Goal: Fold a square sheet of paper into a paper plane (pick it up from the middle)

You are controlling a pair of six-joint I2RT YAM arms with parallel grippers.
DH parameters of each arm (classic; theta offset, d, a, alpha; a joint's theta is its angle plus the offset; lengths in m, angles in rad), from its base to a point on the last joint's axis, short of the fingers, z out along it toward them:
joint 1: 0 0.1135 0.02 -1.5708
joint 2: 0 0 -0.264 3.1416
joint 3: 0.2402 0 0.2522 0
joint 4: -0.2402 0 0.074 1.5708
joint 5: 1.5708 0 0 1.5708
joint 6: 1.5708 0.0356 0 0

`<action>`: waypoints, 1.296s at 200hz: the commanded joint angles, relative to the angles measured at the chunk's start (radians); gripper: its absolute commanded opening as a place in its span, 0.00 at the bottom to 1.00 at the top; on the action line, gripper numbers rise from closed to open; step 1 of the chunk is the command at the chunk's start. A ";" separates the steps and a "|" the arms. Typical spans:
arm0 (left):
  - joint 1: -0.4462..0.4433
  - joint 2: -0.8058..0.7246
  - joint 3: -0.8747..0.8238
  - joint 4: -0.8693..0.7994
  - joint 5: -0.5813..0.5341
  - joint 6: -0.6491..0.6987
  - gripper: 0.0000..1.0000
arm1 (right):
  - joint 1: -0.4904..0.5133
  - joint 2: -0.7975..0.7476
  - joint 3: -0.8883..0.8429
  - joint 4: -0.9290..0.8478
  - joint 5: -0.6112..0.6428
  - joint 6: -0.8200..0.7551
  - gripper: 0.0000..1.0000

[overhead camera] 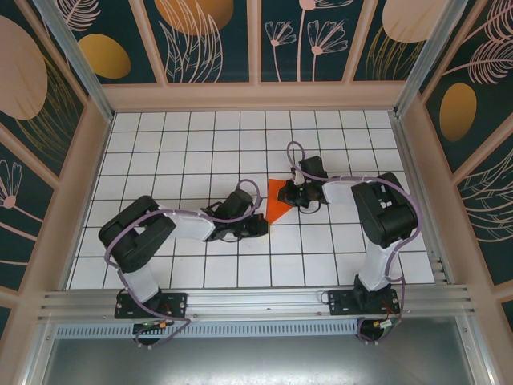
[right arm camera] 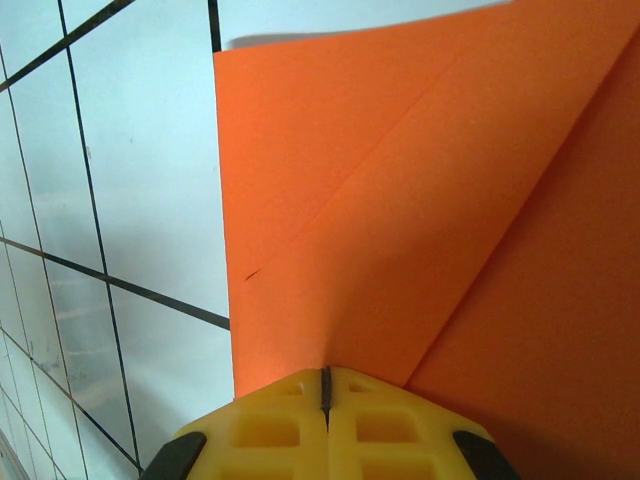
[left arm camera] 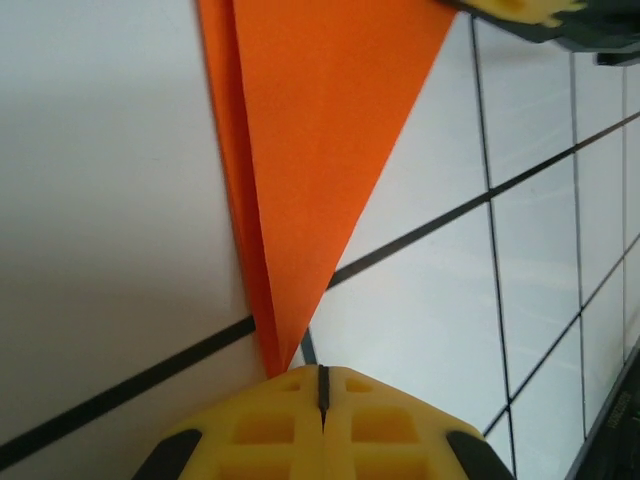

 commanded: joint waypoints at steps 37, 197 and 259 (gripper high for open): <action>0.045 -0.008 0.145 -0.069 -0.106 0.066 0.00 | 0.013 0.098 -0.040 -0.116 0.121 -0.015 0.00; -0.018 0.120 0.040 -0.093 -0.063 0.031 0.00 | 0.012 0.101 -0.031 -0.128 0.125 -0.016 0.00; -0.049 0.005 -0.080 -0.089 -0.066 0.020 0.00 | 0.012 0.097 -0.040 -0.121 0.130 -0.011 0.00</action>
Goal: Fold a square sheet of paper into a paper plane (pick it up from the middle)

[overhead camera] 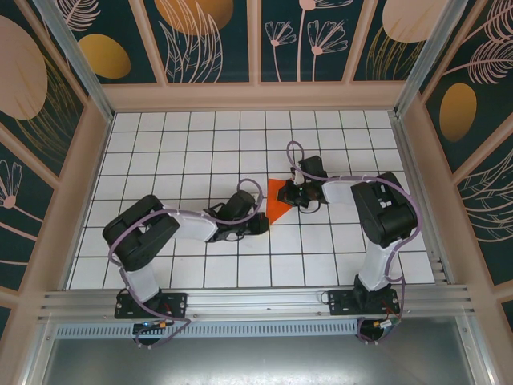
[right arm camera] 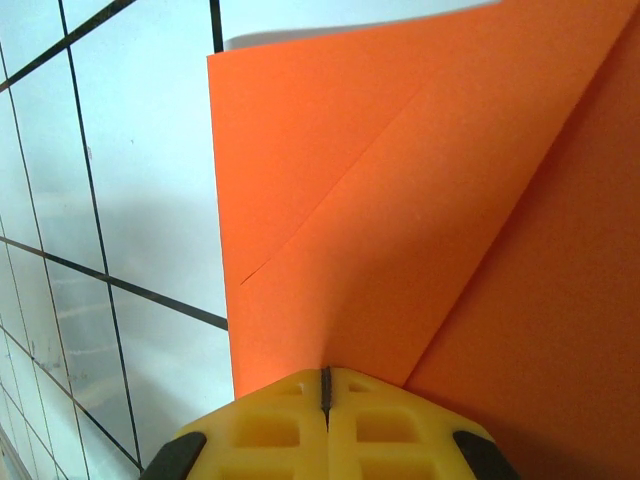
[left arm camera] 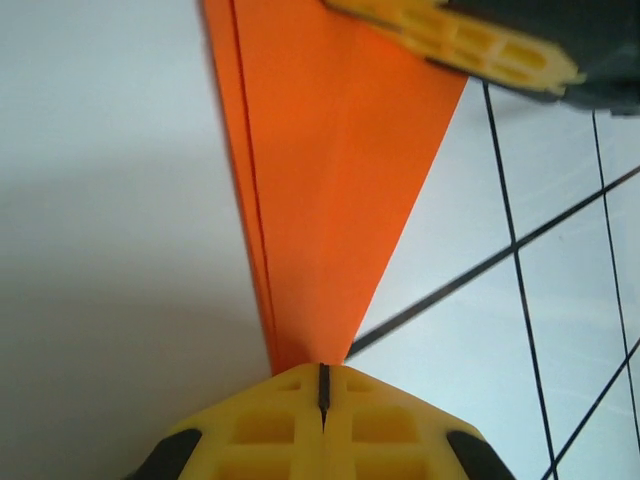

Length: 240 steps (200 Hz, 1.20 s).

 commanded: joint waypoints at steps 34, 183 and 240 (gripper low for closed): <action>-0.020 -0.143 -0.037 -0.161 -0.039 0.018 0.00 | 0.019 0.083 -0.054 -0.107 0.117 0.006 0.00; -0.002 0.071 0.099 -0.073 -0.107 -0.007 0.00 | 0.012 -0.083 -0.070 -0.035 0.022 0.000 0.00; -0.001 0.067 0.022 -0.065 -0.070 -0.039 0.00 | 0.041 -0.184 -0.150 0.089 -0.048 -0.013 0.00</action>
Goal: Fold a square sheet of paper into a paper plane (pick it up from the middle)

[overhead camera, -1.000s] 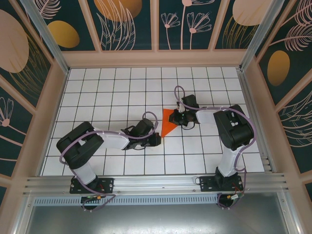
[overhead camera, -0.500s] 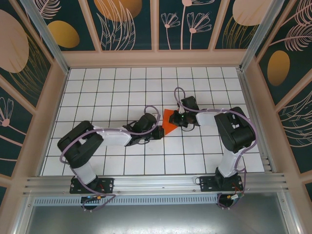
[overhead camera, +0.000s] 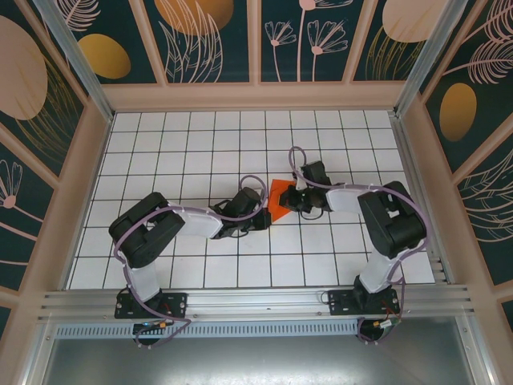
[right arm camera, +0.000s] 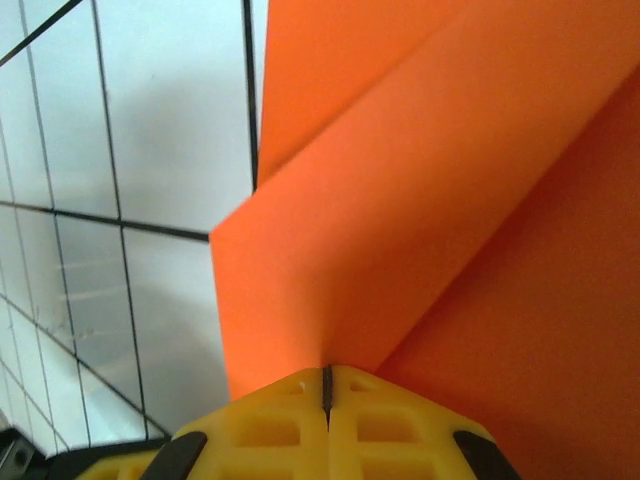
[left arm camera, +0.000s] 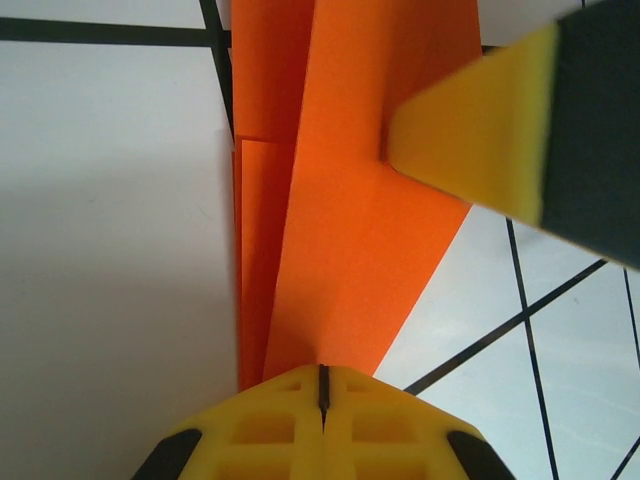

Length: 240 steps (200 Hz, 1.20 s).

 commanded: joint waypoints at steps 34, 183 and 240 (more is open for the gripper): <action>0.003 0.011 -0.050 -0.055 0.025 -0.021 0.00 | 0.055 -0.021 -0.018 0.052 -0.045 -0.018 0.00; 0.013 0.024 0.009 -0.084 0.006 -0.019 0.00 | 0.069 0.094 0.056 -0.043 0.017 -0.052 0.00; 0.013 0.013 -0.084 -0.124 0.028 -0.044 0.00 | -0.061 0.135 0.046 0.031 0.001 -0.087 0.00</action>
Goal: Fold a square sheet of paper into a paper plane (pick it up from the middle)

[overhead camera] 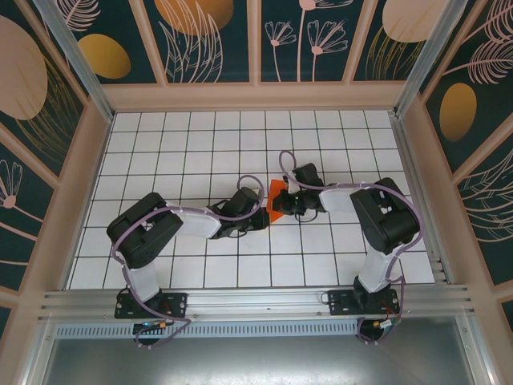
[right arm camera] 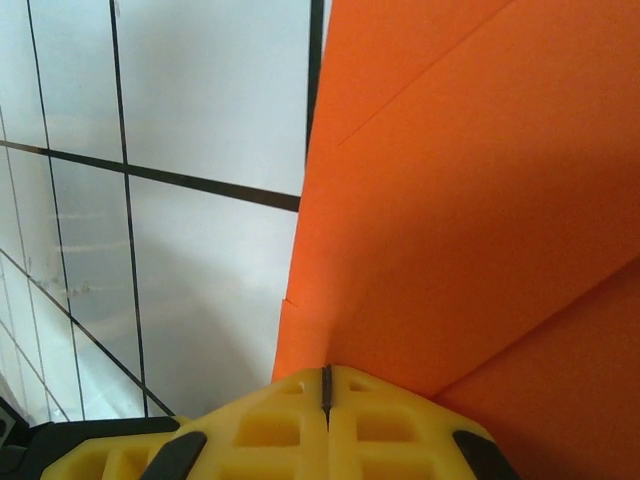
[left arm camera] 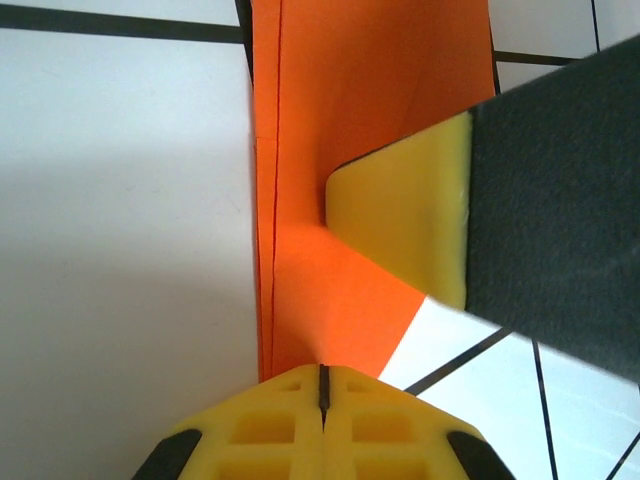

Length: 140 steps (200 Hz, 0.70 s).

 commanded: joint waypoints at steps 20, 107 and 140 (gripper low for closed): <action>0.004 0.022 -0.094 -0.114 0.034 -0.023 0.00 | -0.165 0.084 0.004 0.087 0.033 -0.034 0.00; 0.004 0.021 -0.093 -0.094 0.055 -0.012 0.00 | -0.337 0.126 0.138 0.083 0.097 -0.008 0.00; 0.004 -0.006 -0.044 -0.093 0.036 0.010 0.00 | -0.338 0.057 0.150 0.049 0.084 0.003 0.01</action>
